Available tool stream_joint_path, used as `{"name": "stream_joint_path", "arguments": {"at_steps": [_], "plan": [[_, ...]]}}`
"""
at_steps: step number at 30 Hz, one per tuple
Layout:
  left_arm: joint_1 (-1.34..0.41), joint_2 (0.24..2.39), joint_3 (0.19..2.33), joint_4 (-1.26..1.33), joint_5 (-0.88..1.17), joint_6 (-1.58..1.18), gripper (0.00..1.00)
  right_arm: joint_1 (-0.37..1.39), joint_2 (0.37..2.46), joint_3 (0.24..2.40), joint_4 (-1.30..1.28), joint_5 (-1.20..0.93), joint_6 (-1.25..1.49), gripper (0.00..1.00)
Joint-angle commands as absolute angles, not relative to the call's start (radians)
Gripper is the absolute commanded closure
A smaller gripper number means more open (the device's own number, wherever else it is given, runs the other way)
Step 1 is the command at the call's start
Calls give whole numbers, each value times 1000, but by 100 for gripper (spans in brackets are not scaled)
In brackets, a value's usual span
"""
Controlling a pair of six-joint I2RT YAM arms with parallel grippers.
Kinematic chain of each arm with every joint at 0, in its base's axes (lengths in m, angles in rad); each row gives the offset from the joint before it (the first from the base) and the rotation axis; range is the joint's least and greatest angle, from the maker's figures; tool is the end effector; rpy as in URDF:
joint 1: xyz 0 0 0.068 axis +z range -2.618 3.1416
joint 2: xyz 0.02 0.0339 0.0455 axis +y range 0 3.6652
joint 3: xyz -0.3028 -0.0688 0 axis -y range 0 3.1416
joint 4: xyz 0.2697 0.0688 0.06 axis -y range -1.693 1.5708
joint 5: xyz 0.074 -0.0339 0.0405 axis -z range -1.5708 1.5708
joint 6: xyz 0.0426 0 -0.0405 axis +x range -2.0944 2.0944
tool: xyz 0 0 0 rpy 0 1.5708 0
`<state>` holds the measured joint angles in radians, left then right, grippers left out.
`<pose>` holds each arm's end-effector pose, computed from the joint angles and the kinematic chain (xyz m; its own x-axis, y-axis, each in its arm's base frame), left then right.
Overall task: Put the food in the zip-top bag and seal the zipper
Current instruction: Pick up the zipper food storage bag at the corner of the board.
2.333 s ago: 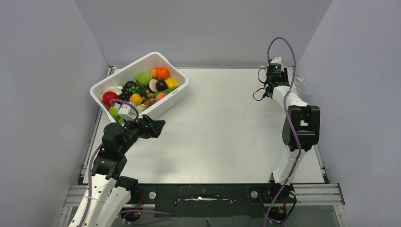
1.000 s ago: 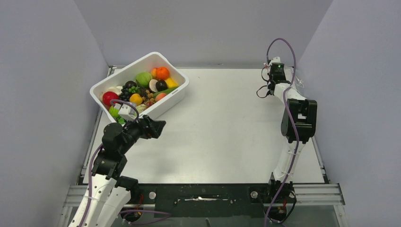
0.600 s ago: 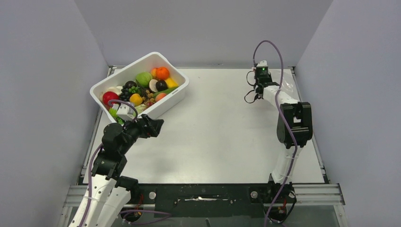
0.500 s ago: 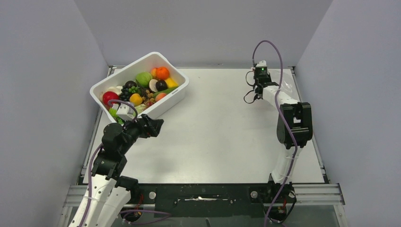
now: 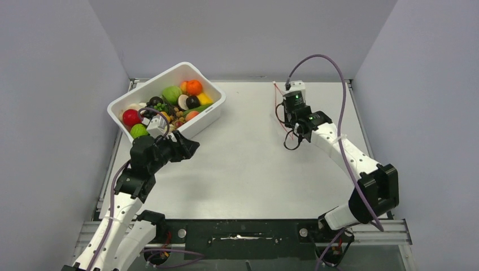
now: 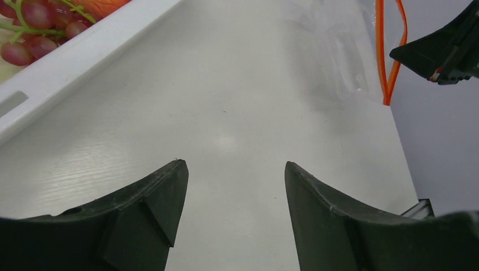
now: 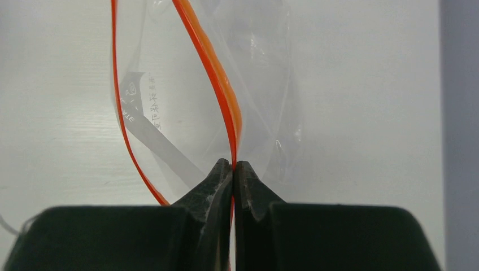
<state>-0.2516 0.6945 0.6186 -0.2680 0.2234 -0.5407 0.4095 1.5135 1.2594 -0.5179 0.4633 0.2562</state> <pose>0.1619 -0.0514 0.3077 -0.5089 -0.3874 -0.7687 0.2132 0.8084 -0.5486 0.3370 0.1255 0.3279 -0.6348 -0.0284 -0.7721 0.1018 0.9875 -0.1200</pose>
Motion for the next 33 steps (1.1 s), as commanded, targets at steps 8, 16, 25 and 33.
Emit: {"name": "stream_joint_path", "arguments": {"at_steps": [8,16,25,33], "plan": [[-253,733,677,-117,403,-790,40,714,1357,1191,-414,265,545,100],[-305,730,661,14,407,-874,40,892,1342,1133,-251,277,727,100],[-355,765,638,1,307,-841,38,1010,1400,1167,-166,322,755,100],[-374,798,613,-46,224,-805,39,1056,1416,1175,-134,355,758,100]]}}
